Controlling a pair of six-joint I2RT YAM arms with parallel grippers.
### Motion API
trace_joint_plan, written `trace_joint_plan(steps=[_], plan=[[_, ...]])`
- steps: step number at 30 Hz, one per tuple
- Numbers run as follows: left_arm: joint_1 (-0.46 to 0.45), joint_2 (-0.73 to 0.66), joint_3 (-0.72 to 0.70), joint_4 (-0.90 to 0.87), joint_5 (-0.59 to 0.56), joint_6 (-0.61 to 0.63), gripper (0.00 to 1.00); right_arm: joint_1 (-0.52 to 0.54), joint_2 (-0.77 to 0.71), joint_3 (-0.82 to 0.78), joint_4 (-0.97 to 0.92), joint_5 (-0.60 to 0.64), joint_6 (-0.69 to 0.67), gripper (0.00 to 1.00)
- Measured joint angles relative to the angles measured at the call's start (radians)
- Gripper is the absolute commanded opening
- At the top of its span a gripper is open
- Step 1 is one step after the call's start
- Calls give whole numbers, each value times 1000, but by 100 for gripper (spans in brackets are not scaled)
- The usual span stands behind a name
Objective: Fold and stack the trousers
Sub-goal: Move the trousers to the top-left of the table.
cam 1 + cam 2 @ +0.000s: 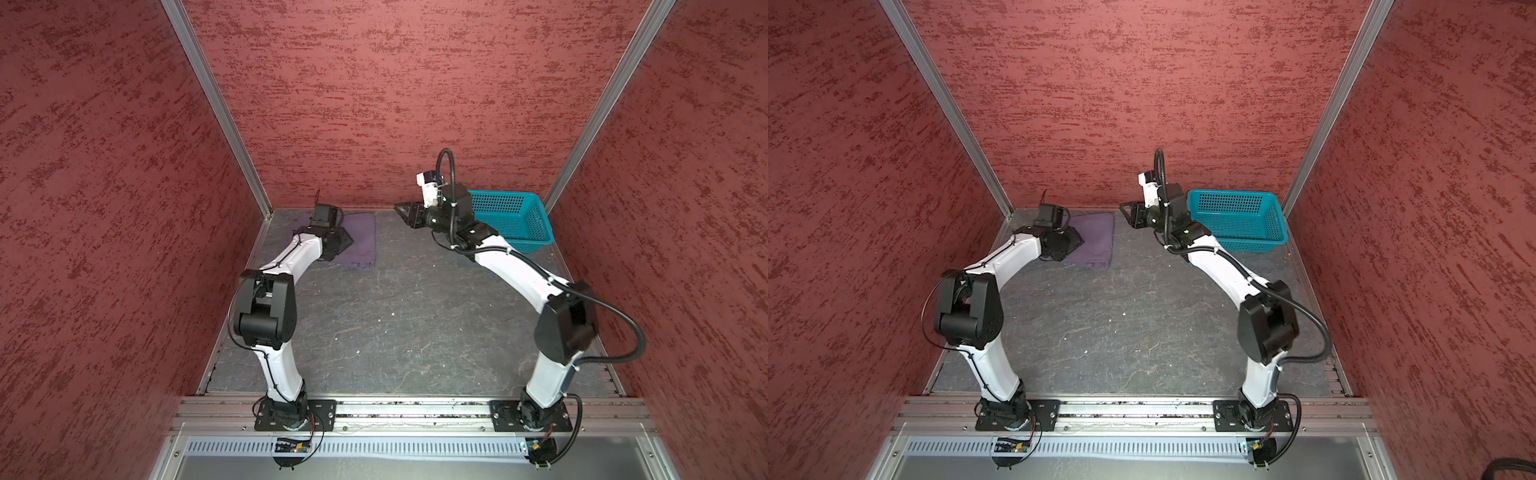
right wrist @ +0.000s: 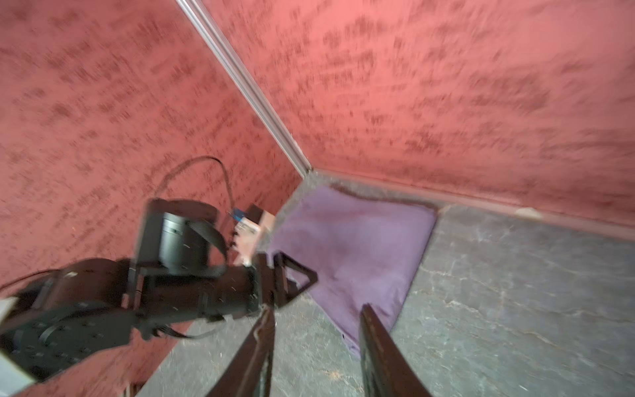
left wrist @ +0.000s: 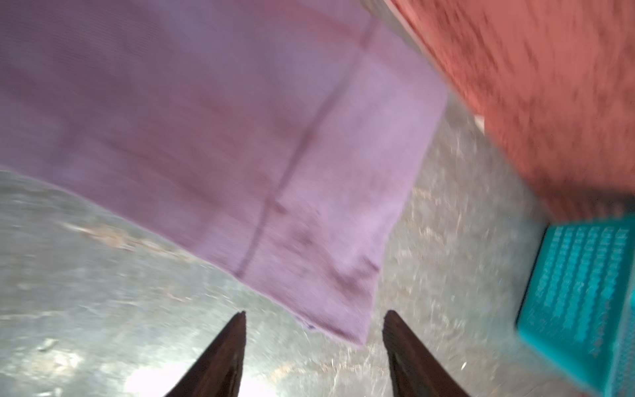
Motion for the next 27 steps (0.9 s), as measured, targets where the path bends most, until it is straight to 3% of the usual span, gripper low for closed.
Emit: trace_joint_plan(steps=[5,10,18,27], plan=[[-90,109,97,-66,-51,3,69,-21,-193,-304,77,79,-29,53],[-120,234,204,-112,-85,-9,65,-53,-287,-464,79,129,-40,49],[-100,341,300,-139,-95,-70,60,-94,-383,-543,116,132,-47,45],[-3,396,355,-119,-82,-121,59,-132,-346,-570,143,114,-36,43]])
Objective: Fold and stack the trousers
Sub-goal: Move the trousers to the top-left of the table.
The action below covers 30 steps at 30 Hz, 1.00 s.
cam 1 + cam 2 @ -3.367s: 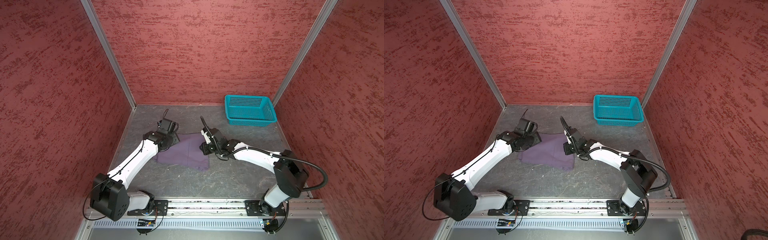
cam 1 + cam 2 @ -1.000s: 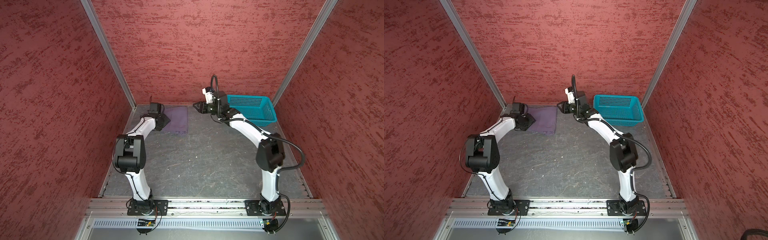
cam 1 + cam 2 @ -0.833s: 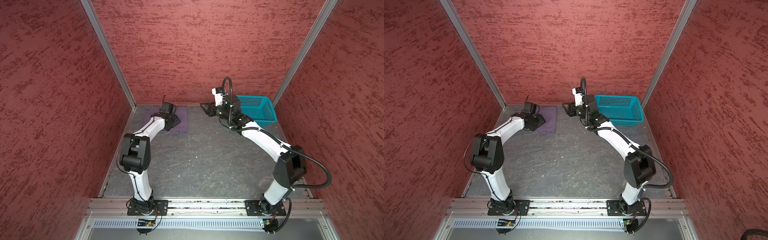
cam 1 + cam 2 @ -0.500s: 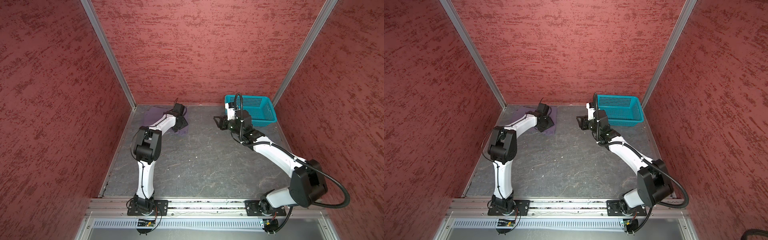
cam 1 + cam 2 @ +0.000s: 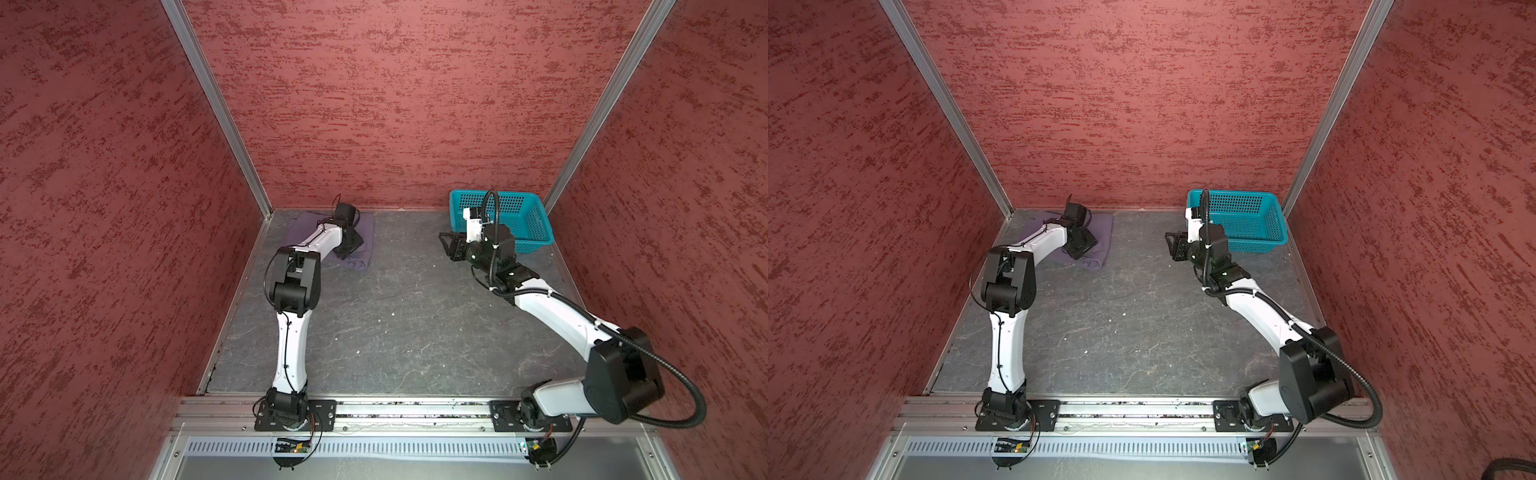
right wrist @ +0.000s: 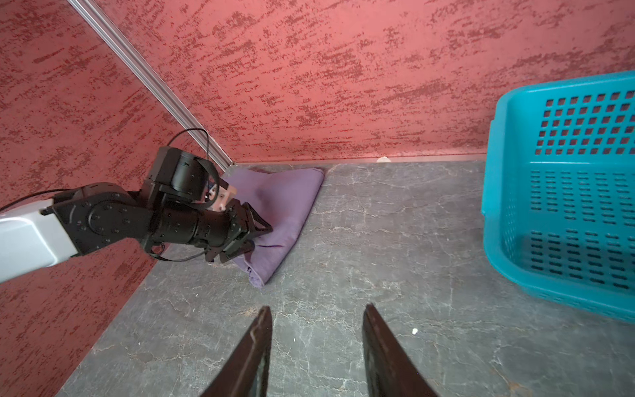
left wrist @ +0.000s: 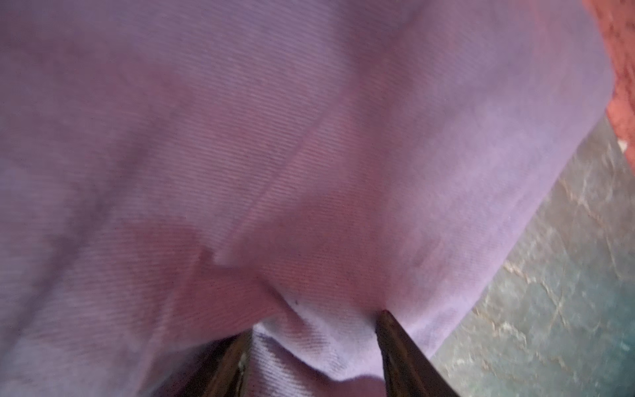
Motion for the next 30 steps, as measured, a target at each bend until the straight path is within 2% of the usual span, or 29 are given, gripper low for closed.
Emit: trace_joint_plan(steps=[7,12,14,17,19,20,21,25,30], plan=[[68,0,0,2,-1,-10,59,-31,69,0,7,-38,22,42],[79,1,2,3,0,-8,59,-39,103,0,7,-63,37,42],[76,0,1,2,-3,-6,61,-40,106,0,2,-69,42,46],[66,-40,-53,26,-10,7,69,-43,99,0,-22,-66,47,55],[55,-111,-128,31,-15,21,86,-45,73,-2,-50,-48,43,62],[48,-163,-172,25,-18,26,100,-46,47,-8,-67,-31,38,67],[42,-222,-213,19,-22,30,99,-48,12,-18,-82,-13,34,98],[18,-484,-318,10,-43,52,99,-53,-161,-69,-137,101,19,99],[0,-834,-447,53,-81,92,99,-56,-364,-132,-232,308,23,99]])
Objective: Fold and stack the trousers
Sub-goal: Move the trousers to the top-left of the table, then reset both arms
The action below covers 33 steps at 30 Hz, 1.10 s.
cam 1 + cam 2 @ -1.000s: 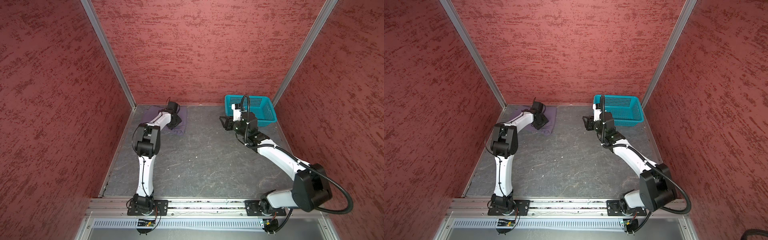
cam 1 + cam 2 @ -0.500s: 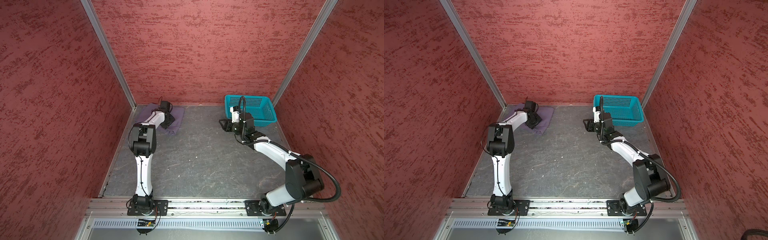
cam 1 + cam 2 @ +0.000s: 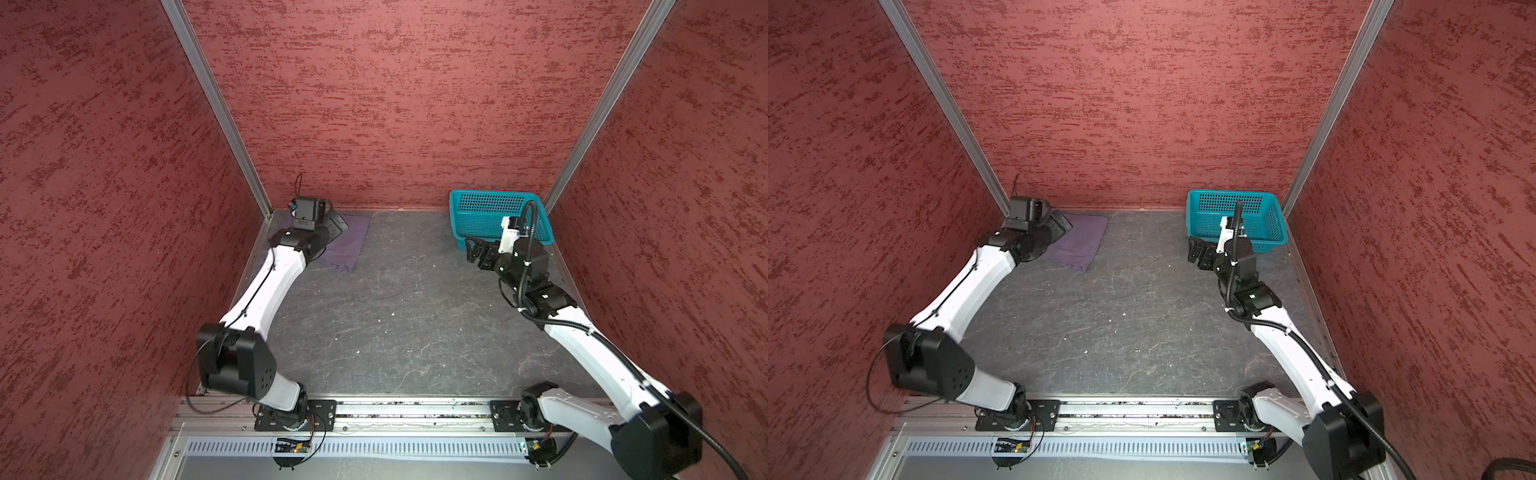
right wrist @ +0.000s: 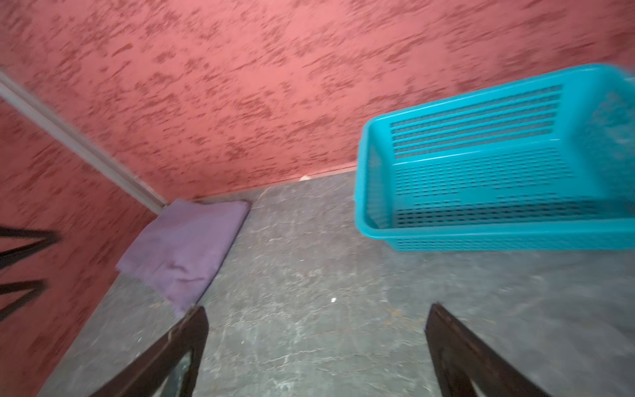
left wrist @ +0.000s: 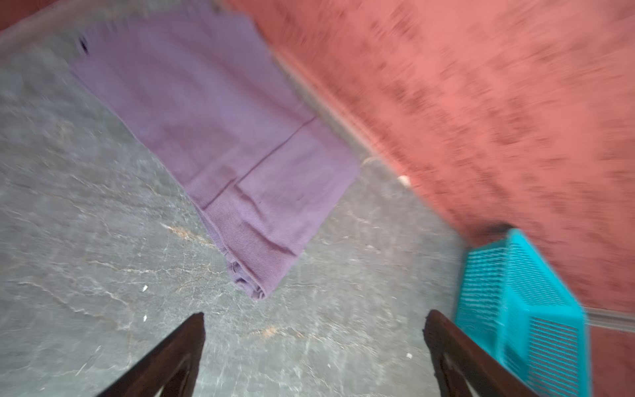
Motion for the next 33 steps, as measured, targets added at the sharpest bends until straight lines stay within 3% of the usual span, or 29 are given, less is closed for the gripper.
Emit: trace_joint_plan(steps=[4,8,13,16,19,23,33], plan=[[5,-211,-174,62,-36,32,99,-1,-133,-80,-72,207,17,99],[7,-386,-392,160,-58,85,99,-3,-281,-265,-26,370,-39,99],[3,-511,-616,378,-100,186,99,-3,-443,-517,117,449,-146,99],[-14,-522,-713,467,-182,268,99,-4,-471,-597,211,457,-193,99],[-32,-499,-788,539,-274,333,99,-8,-407,-634,308,471,-236,99],[-33,-396,-866,626,-367,392,99,-38,-202,-693,447,466,-288,99],[25,-86,-838,876,-403,529,99,-190,164,-616,717,341,-361,99]])
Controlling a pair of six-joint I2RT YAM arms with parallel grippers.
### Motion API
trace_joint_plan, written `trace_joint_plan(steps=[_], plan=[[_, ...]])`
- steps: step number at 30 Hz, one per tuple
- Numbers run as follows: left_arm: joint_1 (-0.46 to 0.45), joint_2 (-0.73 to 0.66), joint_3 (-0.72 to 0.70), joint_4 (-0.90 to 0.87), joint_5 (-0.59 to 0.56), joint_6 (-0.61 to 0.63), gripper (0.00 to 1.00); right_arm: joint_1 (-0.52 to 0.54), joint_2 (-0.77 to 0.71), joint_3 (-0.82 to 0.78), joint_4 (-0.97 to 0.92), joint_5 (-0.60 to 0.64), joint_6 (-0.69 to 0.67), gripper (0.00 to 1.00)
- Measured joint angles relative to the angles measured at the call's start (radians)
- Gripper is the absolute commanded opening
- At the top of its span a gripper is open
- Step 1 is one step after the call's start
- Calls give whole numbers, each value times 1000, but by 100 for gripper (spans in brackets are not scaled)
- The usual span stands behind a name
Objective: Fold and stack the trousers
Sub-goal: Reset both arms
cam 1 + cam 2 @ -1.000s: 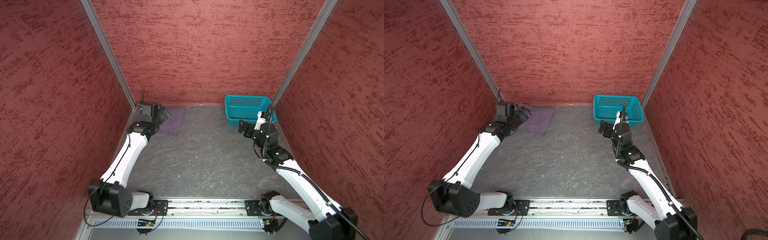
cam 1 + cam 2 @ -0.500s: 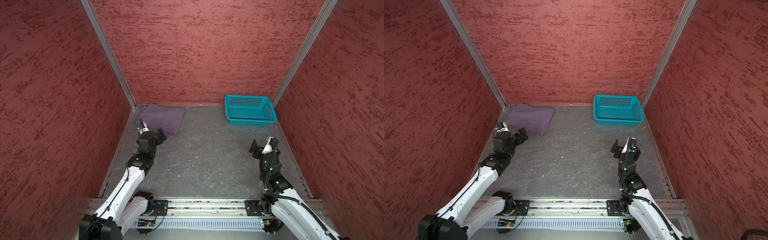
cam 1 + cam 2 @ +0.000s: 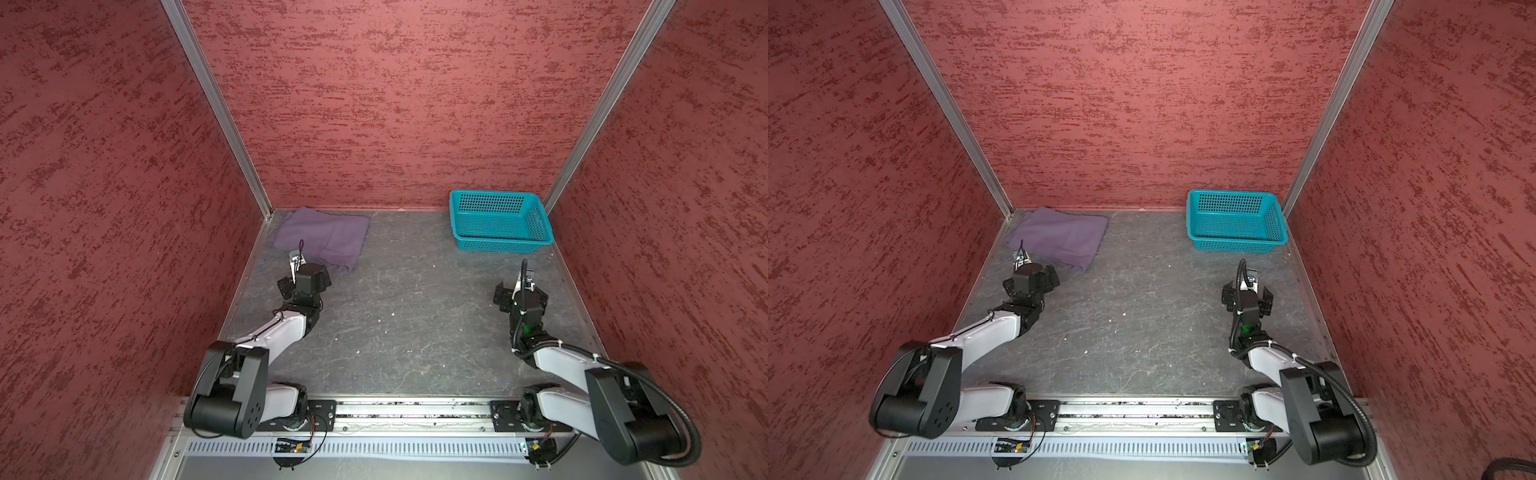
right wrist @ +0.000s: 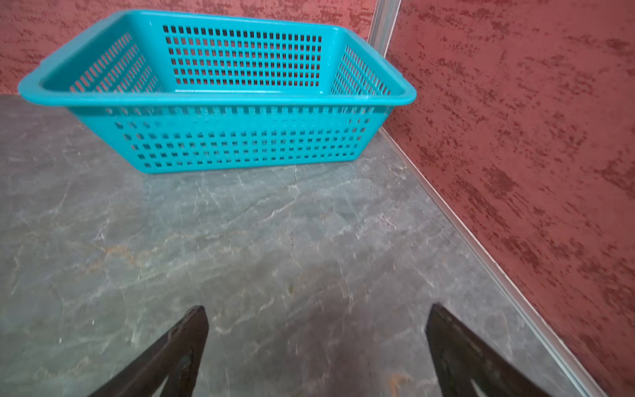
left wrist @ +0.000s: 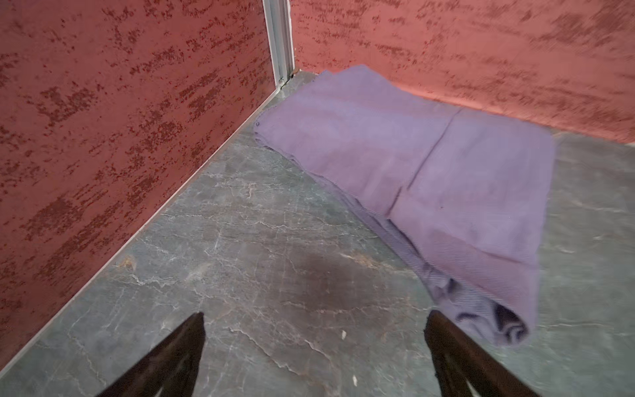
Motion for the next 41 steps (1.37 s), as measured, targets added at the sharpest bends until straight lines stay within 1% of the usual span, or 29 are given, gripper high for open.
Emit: trace_joint_plan(steps=[3,6,8,11,13,16,17,18,20,21,23,25,27,29,36,41], plan=[[3,55,-1,25,23,28,99,-49,35,31,38,-48,-3,99],[6,55,-5,72,63,47,99,-87,39,43,49,-90,-2,99],[22,54,-14,128,111,59,99,-101,38,48,45,-110,0,99],[71,49,-33,185,217,79,99,-113,22,45,38,-146,2,99],[119,36,-63,236,319,97,99,-118,9,39,55,-172,7,99],[188,0,-155,364,449,113,99,-124,42,33,137,-208,32,99],[210,-5,-195,426,475,114,99,-125,66,37,161,-217,37,99],[232,8,-241,515,502,113,99,-126,96,46,172,-225,39,99],[270,88,-299,668,563,108,99,-127,157,66,199,-233,38,99],[283,145,-308,711,607,111,99,-130,191,66,240,-232,42,99],[286,197,-291,706,663,118,99,-144,267,56,341,-235,48,99],[265,198,-240,674,671,126,99,-163,316,28,393,-241,55,99],[236,195,-184,669,656,135,99,-169,327,10,419,-244,56,99],[220,187,-159,673,652,143,99,-172,327,10,438,-245,58,99],[210,185,-156,656,624,154,99,-173,327,24,472,-272,54,99],[179,185,-153,628,594,173,99,-173,326,38,472,-293,53,99]])
